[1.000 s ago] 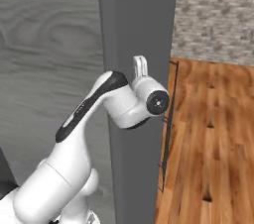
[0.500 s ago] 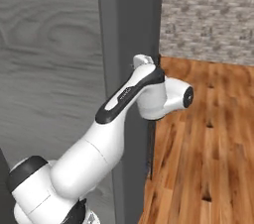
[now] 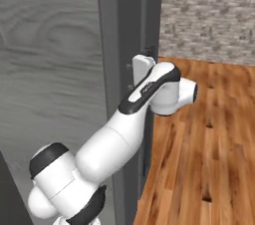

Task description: The ice cube tray has been filled with water. Take the tray and place it in the freezer to make ice. Close the freezer door after placing the tray.

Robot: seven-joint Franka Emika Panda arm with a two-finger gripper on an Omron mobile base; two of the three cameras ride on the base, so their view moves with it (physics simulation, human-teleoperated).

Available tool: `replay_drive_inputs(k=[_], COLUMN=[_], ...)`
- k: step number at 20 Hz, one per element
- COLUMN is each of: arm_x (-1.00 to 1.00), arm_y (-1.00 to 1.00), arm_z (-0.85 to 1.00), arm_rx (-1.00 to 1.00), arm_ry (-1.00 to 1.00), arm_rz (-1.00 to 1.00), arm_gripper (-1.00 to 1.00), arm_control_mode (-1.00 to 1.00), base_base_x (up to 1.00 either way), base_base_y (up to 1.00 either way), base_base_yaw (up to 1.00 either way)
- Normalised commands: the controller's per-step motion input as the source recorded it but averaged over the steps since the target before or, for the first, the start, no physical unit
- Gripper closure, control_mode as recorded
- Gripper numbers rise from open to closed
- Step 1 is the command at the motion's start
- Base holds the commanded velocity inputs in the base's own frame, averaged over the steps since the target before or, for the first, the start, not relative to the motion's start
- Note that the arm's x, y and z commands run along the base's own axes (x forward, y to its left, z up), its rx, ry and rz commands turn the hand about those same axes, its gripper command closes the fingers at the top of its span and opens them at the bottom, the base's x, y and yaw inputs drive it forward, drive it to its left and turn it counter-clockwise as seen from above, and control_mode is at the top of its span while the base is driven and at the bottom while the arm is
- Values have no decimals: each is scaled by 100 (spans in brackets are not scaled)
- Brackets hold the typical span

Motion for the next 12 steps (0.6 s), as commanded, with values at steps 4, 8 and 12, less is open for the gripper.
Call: replay_drive_inputs(k=[4, 8, 12], arm_x=[0, 0, 0], arm_y=[52, 58, 57], arm_z=[-27, -28, -22], arm_rx=[0, 0, 0], arm_ry=[0, 0, 0], arm_rz=[46, 41, 37], arm_gripper=[-100, -100, -100], arm_control_mode=[-100, -100, -100], base_base_x=[0, 0, 0], base_base_y=[0, 0, 0], base_base_yaw=[0, 0, 0])
